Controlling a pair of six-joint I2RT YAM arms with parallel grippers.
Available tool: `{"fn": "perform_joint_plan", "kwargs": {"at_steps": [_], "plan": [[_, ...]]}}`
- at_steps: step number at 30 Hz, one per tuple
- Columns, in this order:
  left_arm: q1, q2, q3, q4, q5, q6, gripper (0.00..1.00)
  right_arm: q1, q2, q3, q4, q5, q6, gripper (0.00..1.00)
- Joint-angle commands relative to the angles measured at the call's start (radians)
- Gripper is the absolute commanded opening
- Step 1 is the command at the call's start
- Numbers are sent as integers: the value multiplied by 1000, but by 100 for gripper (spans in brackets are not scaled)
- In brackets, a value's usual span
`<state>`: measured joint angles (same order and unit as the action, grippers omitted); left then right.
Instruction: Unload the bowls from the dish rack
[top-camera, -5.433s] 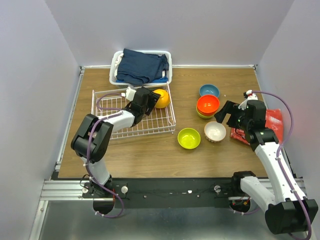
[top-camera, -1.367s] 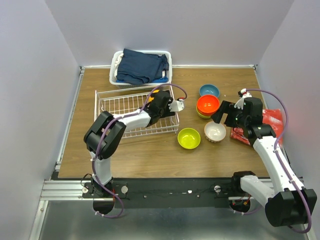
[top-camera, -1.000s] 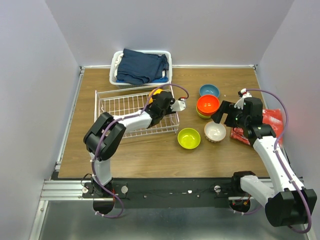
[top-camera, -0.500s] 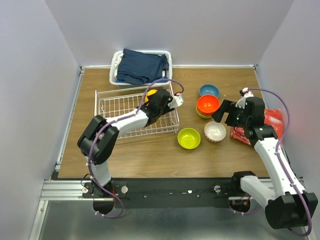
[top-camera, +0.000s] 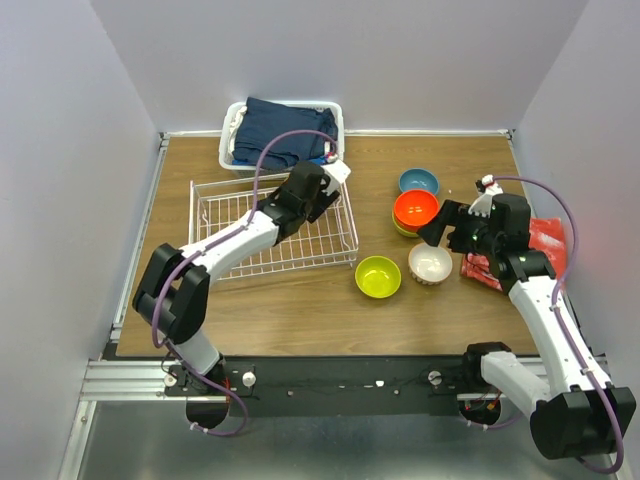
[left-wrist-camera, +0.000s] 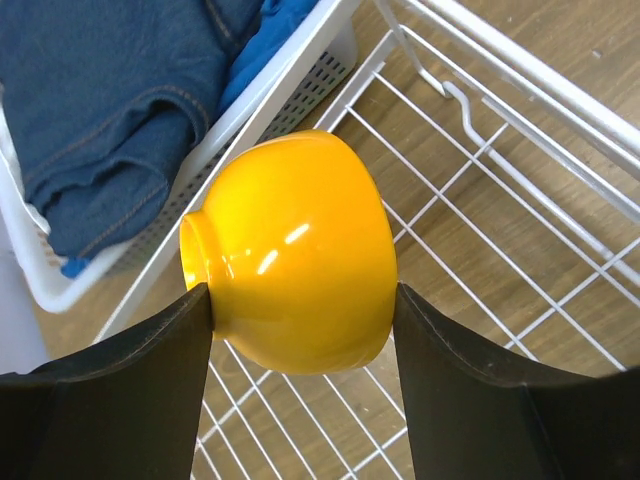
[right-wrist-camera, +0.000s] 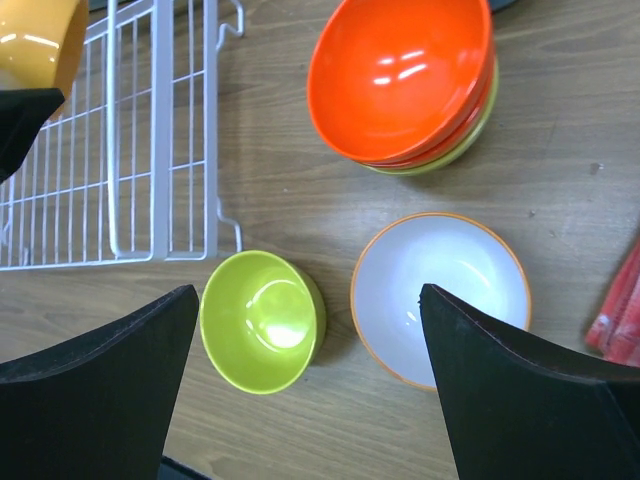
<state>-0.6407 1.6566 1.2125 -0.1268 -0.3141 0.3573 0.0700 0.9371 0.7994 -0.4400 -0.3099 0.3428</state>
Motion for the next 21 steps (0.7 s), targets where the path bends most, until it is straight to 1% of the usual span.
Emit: {"fn": "perform_joint_plan", "kwargs": {"at_steps": [1,2,3,4,5,6,7,9,10,13,14,15,16,20,21], "plan": [[68,-106,41,-42,160,-265,6,-1,15,1,47,-128,24,99],[100,-130,39,-42,187,-309,6,1,19,-3,63,-145,36,99],[119,-142,36,-40,222,-390,6,-1,22,-11,72,-162,41,99],[136,-156,32,-34,274,-434,6,1,28,-12,81,-191,47,99],[166,-168,15,-19,297,-469,6,-1,37,-15,98,-204,62,99],[179,-196,6,-13,312,-500,6,-1,43,-17,106,-215,68,99],[190,-208,-2,-4,337,-562,6,1,49,-17,113,-236,76,99],[220,-245,-28,16,381,-621,6,2,69,-14,133,-258,88,99],[233,-257,-37,24,404,-683,6,4,74,-8,138,-277,91,99],[271,-303,-82,85,501,-793,6,19,101,4,158,-302,105,99],[277,-316,-108,120,521,-864,6,25,107,6,178,-314,123,99],[285,-334,-119,124,558,-897,6,30,120,7,193,-320,136,99],[291,-345,-132,163,578,-935,6,42,123,4,210,-325,153,99],[292,-386,-201,304,670,-1087,6,71,140,-31,340,-345,286,99],[292,-399,-215,329,682,-1154,6,76,143,-38,363,-350,307,99]]}}
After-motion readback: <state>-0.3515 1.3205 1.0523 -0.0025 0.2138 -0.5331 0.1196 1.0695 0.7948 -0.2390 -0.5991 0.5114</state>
